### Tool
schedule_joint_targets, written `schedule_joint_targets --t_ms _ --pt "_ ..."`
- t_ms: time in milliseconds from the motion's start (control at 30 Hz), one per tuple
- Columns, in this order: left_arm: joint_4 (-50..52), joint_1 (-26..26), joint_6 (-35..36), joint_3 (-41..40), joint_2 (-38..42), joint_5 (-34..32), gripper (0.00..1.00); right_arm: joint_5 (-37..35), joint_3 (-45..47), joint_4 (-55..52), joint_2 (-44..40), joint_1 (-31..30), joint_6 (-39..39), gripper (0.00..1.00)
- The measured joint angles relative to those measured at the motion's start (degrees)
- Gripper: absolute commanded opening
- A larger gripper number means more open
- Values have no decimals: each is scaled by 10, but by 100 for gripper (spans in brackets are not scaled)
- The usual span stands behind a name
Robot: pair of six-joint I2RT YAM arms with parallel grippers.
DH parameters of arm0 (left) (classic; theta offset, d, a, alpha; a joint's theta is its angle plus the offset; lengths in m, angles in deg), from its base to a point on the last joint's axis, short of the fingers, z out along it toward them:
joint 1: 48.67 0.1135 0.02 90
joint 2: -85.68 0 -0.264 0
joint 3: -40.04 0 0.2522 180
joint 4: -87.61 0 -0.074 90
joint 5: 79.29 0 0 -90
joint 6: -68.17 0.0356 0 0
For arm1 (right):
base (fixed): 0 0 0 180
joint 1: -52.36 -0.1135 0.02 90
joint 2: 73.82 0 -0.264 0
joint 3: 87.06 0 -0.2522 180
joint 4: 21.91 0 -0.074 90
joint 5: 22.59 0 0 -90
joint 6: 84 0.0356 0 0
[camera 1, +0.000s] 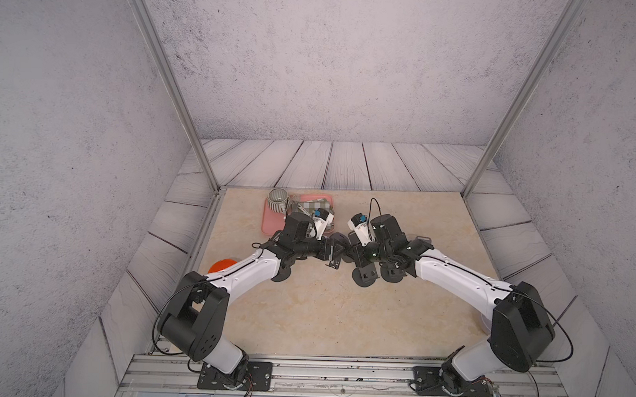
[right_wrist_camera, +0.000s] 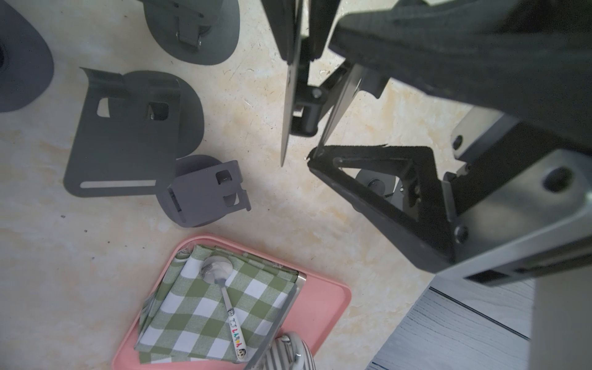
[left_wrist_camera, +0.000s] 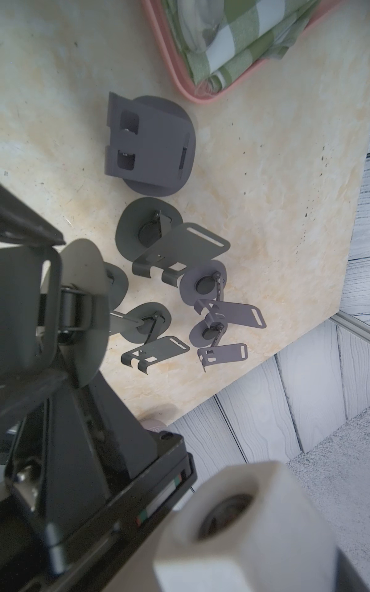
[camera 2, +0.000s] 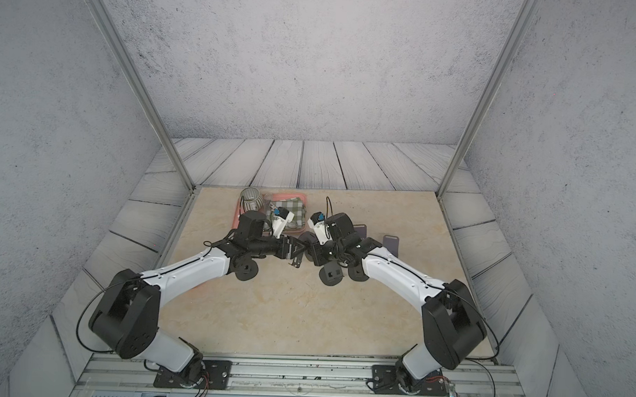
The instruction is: Open the phone stand
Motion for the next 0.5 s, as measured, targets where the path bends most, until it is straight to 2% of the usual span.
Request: schedule_joint_targets --t_ms 500 --pt "29 1 11 -18 67 -43 42 -7 -22 -1 -1 -13 0 0"
